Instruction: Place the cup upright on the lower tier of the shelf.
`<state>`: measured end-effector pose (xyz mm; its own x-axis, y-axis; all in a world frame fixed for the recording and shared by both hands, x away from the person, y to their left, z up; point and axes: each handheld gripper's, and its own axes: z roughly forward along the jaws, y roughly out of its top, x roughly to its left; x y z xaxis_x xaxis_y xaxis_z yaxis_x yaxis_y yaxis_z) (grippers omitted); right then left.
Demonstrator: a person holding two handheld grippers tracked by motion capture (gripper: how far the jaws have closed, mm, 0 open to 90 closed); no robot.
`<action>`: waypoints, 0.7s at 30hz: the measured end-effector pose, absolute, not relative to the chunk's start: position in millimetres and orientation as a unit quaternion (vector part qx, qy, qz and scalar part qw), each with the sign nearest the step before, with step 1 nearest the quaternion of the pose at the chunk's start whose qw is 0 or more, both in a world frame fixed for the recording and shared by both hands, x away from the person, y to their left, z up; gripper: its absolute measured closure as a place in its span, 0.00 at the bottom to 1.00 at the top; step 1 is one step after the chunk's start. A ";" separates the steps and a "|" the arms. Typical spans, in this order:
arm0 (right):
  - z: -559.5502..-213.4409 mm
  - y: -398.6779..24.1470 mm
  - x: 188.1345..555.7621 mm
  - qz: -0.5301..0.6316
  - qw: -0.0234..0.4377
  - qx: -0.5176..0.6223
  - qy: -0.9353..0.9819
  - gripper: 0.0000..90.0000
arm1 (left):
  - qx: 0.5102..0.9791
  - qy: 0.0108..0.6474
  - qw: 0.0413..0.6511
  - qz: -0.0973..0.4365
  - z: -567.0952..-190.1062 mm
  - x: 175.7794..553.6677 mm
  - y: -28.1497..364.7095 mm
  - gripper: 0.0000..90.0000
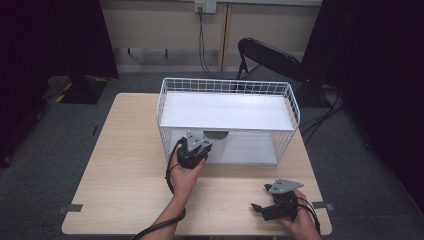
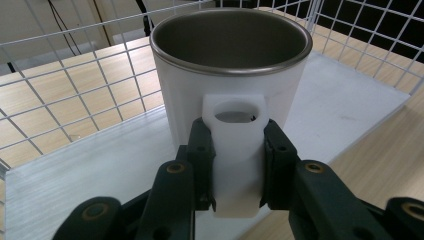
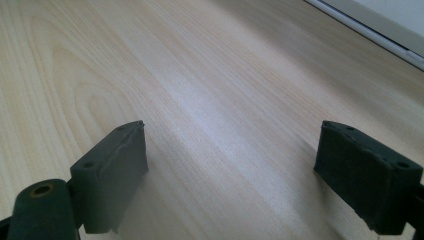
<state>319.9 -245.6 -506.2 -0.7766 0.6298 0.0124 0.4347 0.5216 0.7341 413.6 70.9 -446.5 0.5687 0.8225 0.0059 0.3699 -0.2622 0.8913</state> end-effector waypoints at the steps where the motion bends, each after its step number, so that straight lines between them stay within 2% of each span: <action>1: -506.2 -245.6 319.9 0.380 0.129 0.308 0.863 0.14 | 0.755 0.395 0.462 0.246 -446.7 414.0 70.5 0.80; 21: -506.2 -245.6 319.3 0.380 0.128 0.308 0.863 0.14 | 0.755 0.395 0.461 0.251 -452.0 418.2 59.9 0.80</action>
